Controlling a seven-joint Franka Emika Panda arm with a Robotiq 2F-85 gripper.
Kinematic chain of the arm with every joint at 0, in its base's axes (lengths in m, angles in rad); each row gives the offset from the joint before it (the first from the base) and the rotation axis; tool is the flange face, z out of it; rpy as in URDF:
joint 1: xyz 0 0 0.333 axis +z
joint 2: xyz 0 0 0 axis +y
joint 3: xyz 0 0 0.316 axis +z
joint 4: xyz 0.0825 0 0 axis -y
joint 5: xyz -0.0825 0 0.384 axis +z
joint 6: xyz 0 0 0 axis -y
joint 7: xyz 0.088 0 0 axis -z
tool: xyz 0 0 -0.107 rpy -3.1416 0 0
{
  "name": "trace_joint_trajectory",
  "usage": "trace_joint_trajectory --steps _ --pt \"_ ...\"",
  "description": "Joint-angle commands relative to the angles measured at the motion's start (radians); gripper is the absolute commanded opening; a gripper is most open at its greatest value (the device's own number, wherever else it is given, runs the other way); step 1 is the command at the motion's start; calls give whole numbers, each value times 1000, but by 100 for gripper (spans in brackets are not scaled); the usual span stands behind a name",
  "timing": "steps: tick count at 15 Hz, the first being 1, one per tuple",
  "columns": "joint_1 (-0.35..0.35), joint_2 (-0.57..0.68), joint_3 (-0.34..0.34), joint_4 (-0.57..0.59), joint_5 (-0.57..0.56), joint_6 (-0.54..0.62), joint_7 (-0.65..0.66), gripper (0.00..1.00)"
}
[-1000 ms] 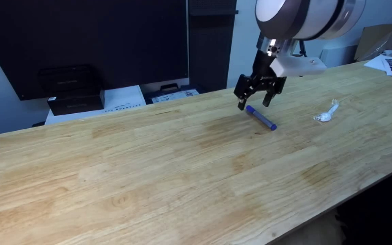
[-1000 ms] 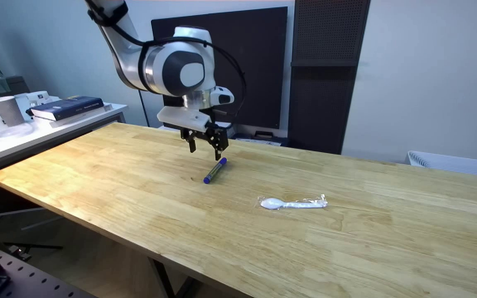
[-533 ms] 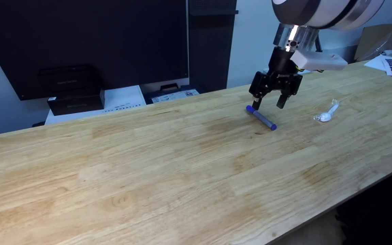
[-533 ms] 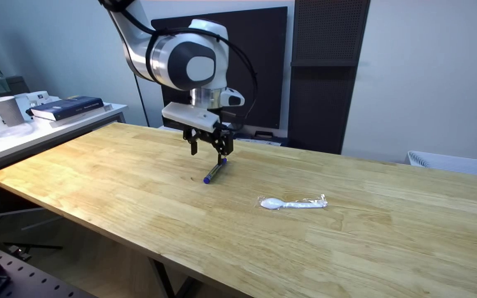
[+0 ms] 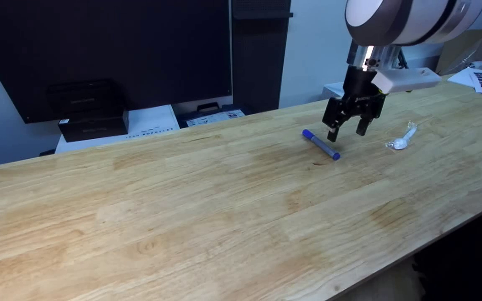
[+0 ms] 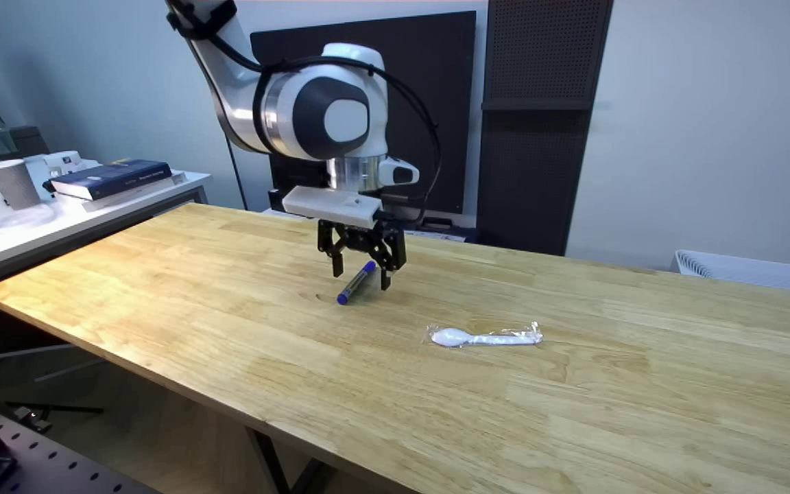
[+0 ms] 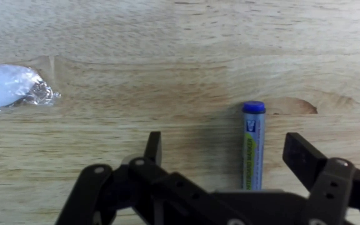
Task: Put the marker near the disposable plastic spoon
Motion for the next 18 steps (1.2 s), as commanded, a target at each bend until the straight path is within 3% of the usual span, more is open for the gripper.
trace_joint_trajectory --steps 1,7,8,9,18 --pt "42 46 -34 43 -57 -11 38 100" --pt "67 102 -39 115 -98 -24 38 100" --pt "69 108 -39 127 -101 -23 37 75" --pt "73 115 -41 137 -104 -24 39 74" --pt "81 126 -30 176 -113 -16 29 12"
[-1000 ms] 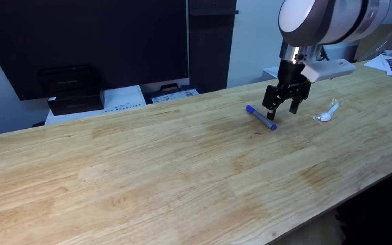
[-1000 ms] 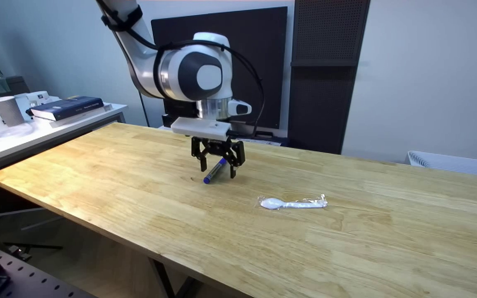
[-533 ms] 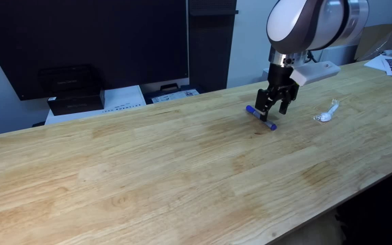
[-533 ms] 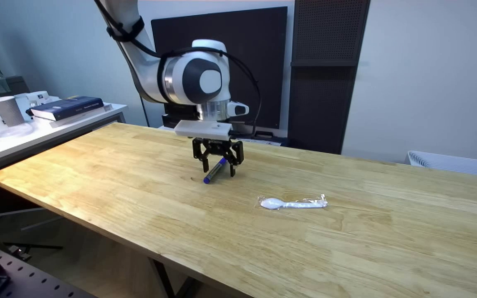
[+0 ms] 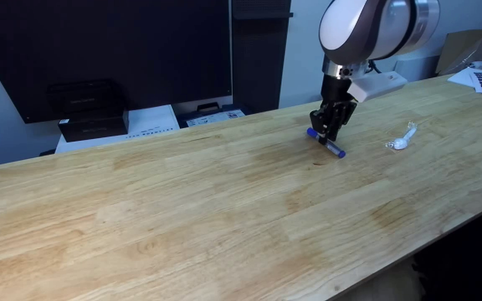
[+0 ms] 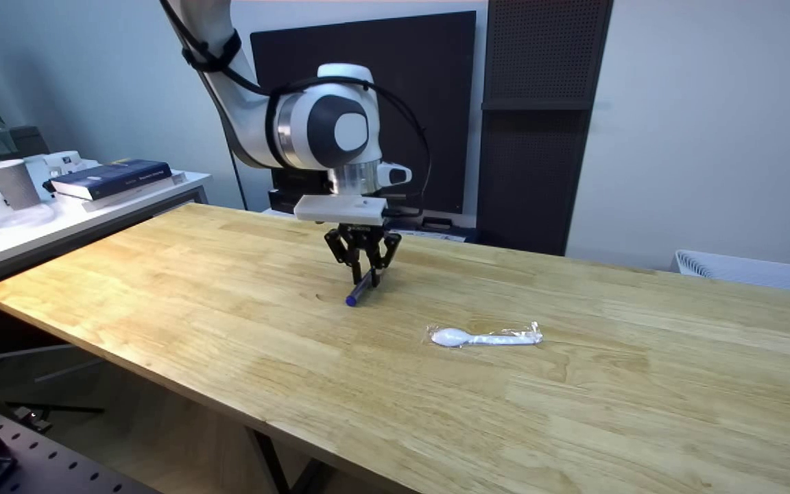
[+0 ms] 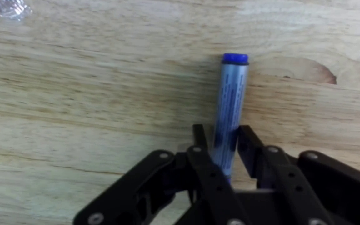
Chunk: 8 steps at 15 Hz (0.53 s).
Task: Put the marker near the disposable plastic spoon
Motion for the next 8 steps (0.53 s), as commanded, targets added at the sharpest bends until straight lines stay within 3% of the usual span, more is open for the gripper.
trace_joint_trajectory --steps 1,2,8 --pt "9 6 -2 28 -18 -13 26 5" --pt "8 5 1 28 -17 -12 23 1" --pt "-12 -23 14 -10 13 19 34 5"
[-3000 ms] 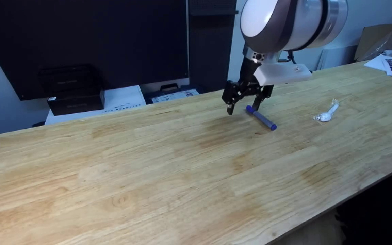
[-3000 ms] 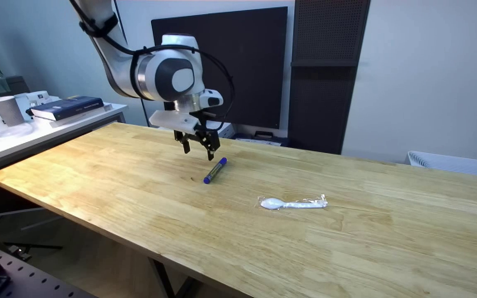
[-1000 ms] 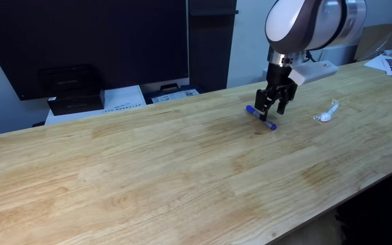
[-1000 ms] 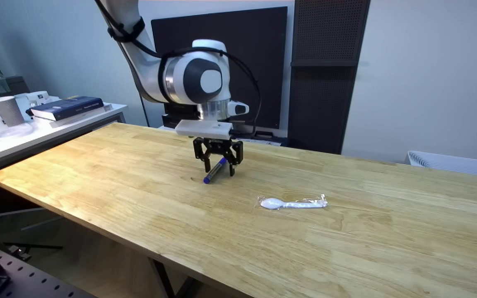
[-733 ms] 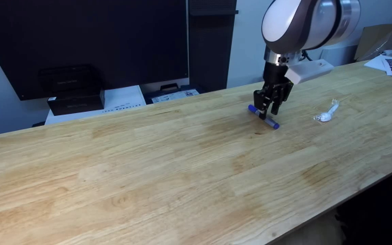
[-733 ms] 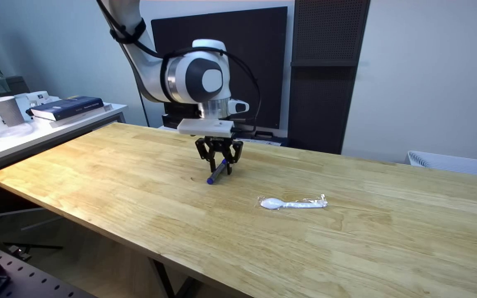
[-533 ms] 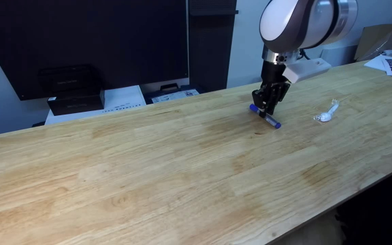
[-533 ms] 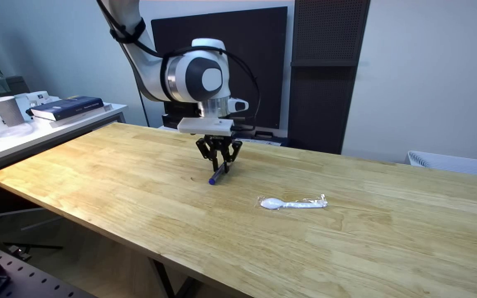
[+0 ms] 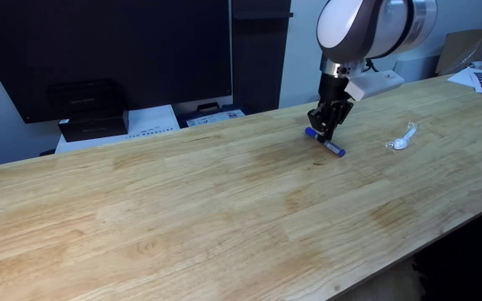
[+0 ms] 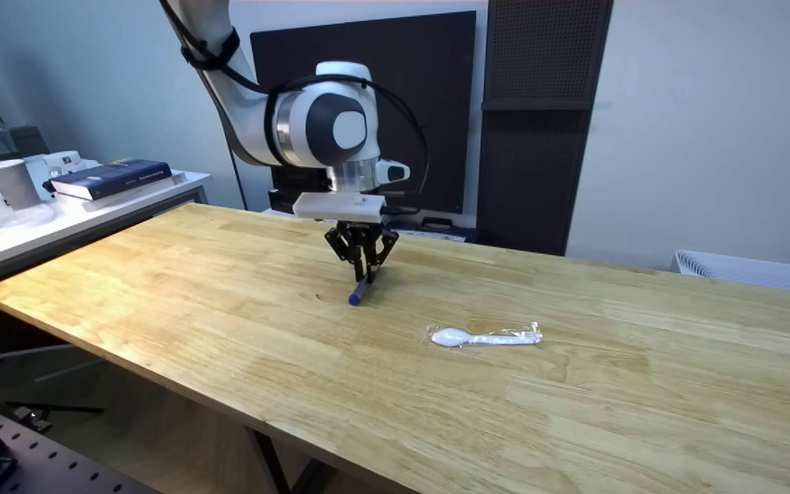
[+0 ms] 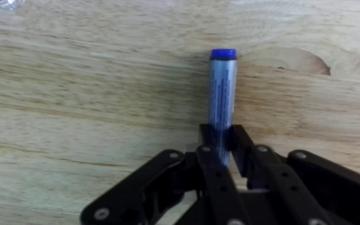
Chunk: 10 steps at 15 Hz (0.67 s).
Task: Put the marker near the disposable plastic spoon
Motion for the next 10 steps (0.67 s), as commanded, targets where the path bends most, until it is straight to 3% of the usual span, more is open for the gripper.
trace_joint_trajectory --steps 1,7,10 --pt "-8 -45 -1 -40 18 33 58 5" --pt "32 -199 -79 -169 57 120 238 5" --pt "-37 -255 -43 -211 146 110 250 5"
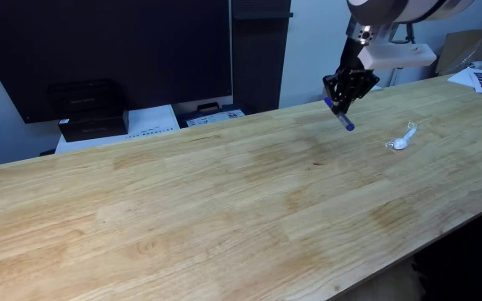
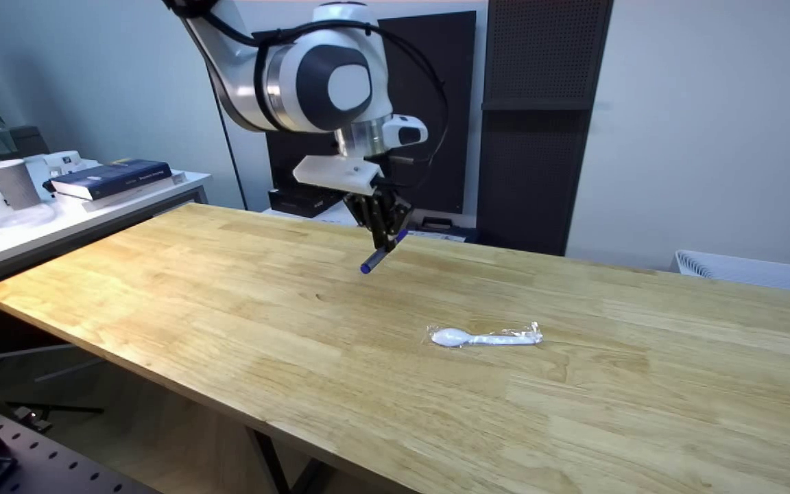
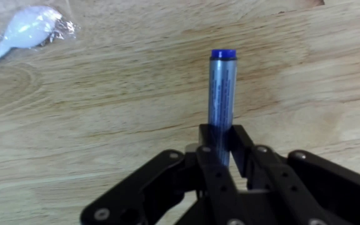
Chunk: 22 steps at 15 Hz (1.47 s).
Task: Put the marker near the disposable plastic spoon
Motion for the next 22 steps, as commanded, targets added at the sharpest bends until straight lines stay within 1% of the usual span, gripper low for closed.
trace_joint_trajectory --steps 1,4,6,11,14,18,22 --pt "-68 -92 32 -86 107 5 39 5" --pt "-146 -114 68 -120 238 40 15 5" --pt "-187 -111 87 -133 315 72 19 5" --pt "-281 -48 141 -133 435 158 -26 5" --pt "-333 -8 178 -121 490 169 -48 5" --pt "-408 31 243 -103 547 147 -92 5" --pt "-426 55 249 -95 556 128 -92 5"
